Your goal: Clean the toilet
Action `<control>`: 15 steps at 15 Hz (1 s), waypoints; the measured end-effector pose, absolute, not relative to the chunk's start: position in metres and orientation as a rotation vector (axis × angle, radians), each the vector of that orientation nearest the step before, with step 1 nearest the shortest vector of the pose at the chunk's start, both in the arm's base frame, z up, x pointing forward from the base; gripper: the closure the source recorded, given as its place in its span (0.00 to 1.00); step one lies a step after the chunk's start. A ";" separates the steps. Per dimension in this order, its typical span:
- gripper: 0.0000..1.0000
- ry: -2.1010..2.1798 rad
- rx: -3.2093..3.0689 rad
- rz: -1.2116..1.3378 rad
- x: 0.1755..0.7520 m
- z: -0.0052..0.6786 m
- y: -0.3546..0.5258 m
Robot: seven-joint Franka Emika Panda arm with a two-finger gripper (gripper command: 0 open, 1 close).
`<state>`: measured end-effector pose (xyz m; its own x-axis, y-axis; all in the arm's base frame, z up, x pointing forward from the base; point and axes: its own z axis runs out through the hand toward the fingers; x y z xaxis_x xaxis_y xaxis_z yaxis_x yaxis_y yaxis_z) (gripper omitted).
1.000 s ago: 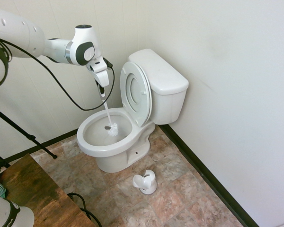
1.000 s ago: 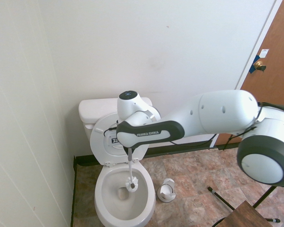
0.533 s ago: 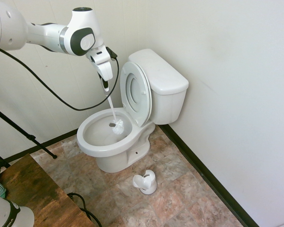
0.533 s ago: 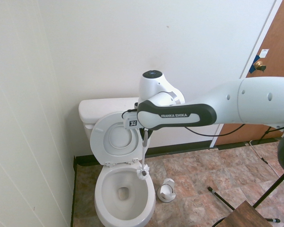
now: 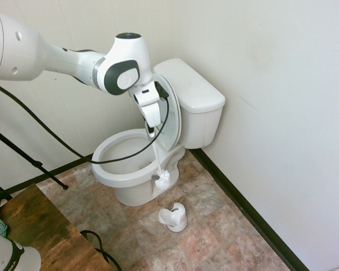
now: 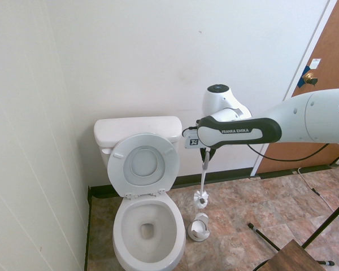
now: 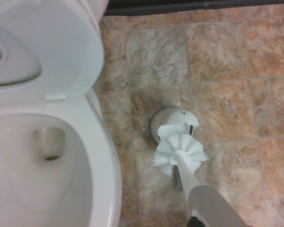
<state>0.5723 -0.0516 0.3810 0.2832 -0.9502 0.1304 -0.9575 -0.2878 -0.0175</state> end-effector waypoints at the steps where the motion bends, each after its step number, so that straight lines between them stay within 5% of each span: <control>1: 1.00 -1.839 2.457 0.170 0.570 0.369 -0.062; 15: 1.00 -2.068 2.407 -0.025 0.564 0.192 -0.137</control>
<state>0.5641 -0.1372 0.1922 0.1511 -0.9880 -0.0325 -0.9885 -0.1507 -0.0138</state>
